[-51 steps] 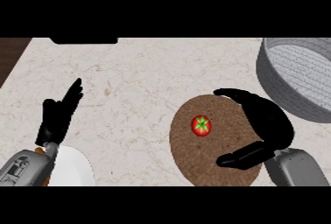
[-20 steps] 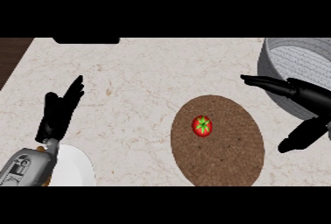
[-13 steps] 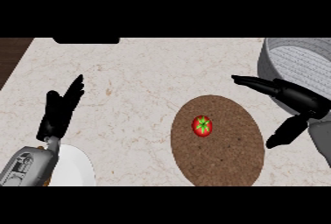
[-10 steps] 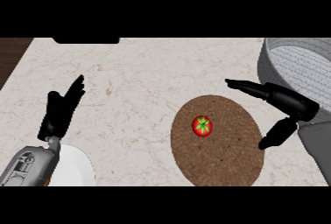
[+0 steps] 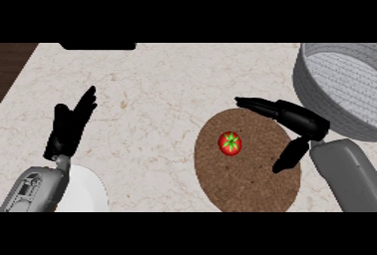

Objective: Pick the tomato from the placemat and place it in the basket

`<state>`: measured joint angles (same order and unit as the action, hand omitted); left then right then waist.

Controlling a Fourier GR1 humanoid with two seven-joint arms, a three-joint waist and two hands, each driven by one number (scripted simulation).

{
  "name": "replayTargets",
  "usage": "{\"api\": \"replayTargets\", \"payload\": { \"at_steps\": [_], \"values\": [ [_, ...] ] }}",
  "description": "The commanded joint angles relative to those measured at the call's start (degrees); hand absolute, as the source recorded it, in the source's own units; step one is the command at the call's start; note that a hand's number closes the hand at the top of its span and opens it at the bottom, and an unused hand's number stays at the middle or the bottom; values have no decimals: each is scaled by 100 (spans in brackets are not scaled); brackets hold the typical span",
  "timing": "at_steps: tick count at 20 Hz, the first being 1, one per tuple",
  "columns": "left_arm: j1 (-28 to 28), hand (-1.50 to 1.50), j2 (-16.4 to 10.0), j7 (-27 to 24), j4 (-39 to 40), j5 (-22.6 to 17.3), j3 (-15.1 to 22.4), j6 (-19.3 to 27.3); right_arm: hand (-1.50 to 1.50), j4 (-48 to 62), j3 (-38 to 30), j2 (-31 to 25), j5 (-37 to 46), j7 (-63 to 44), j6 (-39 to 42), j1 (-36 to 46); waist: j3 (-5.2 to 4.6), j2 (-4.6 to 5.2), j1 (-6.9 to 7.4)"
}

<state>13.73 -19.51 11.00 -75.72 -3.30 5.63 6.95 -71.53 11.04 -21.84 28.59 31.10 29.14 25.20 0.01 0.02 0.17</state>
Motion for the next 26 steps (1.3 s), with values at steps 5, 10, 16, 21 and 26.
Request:
{"api": "replayTargets", "payload": {
  "at_steps": [5, 10, 16, 21, 26],
  "values": [
    [476, 0, 140, -151, 540, 178, -406, -328, -150, 676, -52, 566, 479, 88, -76, 458, -1, 7, -1],
    [-438, 0, 359, -15, -384, 426, -282, -232, -150, 276, -111, 680, 655, 46, -89, 82, -1, -5, 11],
    [86, 0, 478, -28, 60, 697, -484, -283, -150, 533, 34, 914, 1084, 139, -185, -2, -1, 0, -14],
    [165, 0, 597, -185, 288, 667, -664, -448, -150, 804, -33, 1219, 1218, 24, -163, 208, -2, 4, -12],
    [62, 0, 627, -371, 343, 883, -723, -509, -150, 990, -82, 1254, 1418, 259, -292, 114, -1, 2, -11]
  ]
}}
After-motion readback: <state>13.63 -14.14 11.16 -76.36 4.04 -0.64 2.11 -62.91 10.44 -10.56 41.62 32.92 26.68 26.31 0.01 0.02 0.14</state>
